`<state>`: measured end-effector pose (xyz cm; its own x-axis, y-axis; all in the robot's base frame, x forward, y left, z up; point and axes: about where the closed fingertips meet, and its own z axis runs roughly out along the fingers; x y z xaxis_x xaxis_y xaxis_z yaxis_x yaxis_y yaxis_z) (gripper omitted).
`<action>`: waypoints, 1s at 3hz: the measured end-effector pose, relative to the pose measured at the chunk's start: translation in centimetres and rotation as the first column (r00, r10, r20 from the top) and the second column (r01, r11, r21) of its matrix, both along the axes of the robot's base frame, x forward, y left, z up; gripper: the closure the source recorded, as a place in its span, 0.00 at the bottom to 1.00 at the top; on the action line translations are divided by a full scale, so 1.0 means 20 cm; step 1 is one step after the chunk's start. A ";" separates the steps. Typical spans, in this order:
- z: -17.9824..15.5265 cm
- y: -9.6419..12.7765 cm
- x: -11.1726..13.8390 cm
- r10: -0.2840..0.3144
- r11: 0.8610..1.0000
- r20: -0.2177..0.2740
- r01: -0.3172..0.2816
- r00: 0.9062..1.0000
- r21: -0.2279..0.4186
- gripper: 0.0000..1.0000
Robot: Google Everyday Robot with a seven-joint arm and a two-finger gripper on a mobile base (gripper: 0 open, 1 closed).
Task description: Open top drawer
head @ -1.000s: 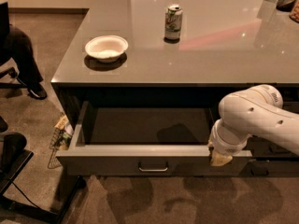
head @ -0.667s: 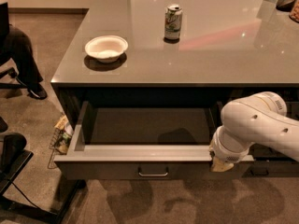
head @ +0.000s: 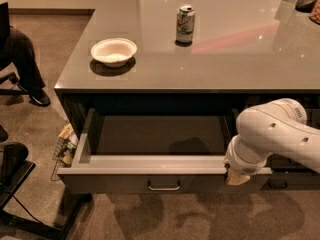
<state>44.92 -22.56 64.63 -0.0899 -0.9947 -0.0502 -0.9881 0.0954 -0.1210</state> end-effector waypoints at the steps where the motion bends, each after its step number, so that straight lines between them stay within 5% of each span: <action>1: 0.00 0.00 0.00 0.000 1.000 0.001 0.000 1.000 -0.001 0.51; 3: 0.01 0.00 -0.01 0.000 1.000 0.002 0.000 1.000 -0.004 0.04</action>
Offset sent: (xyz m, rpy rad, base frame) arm -0.0005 -0.0002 0.0005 -0.0011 -0.0007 0.0001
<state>44.76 -22.63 64.81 -0.0894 -0.9949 -0.0467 -0.9878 0.0946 -0.1236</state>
